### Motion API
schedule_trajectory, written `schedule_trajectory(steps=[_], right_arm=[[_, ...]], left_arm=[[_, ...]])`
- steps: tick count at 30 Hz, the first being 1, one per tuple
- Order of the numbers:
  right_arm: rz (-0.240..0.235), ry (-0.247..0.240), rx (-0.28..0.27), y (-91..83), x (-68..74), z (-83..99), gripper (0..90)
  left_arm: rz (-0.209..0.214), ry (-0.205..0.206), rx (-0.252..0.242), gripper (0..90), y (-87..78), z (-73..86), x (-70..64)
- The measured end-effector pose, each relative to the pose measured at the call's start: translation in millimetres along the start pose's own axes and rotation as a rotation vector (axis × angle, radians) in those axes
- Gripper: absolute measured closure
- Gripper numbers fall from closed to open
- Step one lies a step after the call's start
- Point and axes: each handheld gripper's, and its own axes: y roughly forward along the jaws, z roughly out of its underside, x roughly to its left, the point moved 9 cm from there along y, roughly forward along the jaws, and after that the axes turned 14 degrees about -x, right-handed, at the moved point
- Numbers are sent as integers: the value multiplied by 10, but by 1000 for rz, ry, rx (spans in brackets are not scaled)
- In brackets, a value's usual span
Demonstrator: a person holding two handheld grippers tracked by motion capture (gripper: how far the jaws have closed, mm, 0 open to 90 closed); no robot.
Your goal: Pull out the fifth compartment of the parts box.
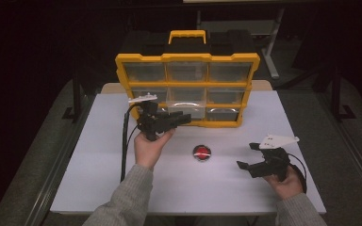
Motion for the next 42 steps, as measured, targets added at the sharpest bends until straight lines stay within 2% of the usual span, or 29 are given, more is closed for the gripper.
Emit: schedule_trajectory(steps=[2,6,8,10,14,18,20,21,22,24,27,30,33,38,39,42], right_arm=[[0,4,-1,-4,0,-1,141],[1,2,0,-5,1,0,142],[1,1,1,-8,0,2,141],[3,3,-1,-12,-1,2,142],[2,1,-5,-15,-6,1,142],[1,-2,-5,-16,-12,3,142],[1,-1,-6,-16,-13,3,142],[1,-1,-6,-16,-13,3,142],[2,0,-6,-18,-14,3,142],[2,3,-8,-21,-14,1,141],[2,3,-8,-22,-15,2,142],[1,4,-9,-24,-11,1,141],[-2,3,-9,-24,-5,3,142],[-4,-2,-10,-24,-2,2,142],[-5,-1,-10,-25,-3,2,142],[-7,0,-9,-23,-5,5,142]], left_arm=[[6,96,34,451,-36,-33,-42],[15,244,100,432,-96,-98,-80],[47,286,146,403,-114,-127,-109],[62,316,172,383,-126,-161,-123],[99,422,209,359,-142,-271,-169],[107,510,249,349,-103,-373,-170],[114,532,284,367,-64,-422,-149],[114,532,284,371,-64,-422,-149],[111,570,308,371,-21,-473,-115],[110,610,349,405,19,-507,-63],[114,646,393,428,97,-530,-5],[132,667,408,434,166,-549,33],[146,678,406,409,231,-574,71],[146,685,448,433,310,-562,158],[145,697,474,433,335,-533,201],[120,676,498,462,371,-481,263]])
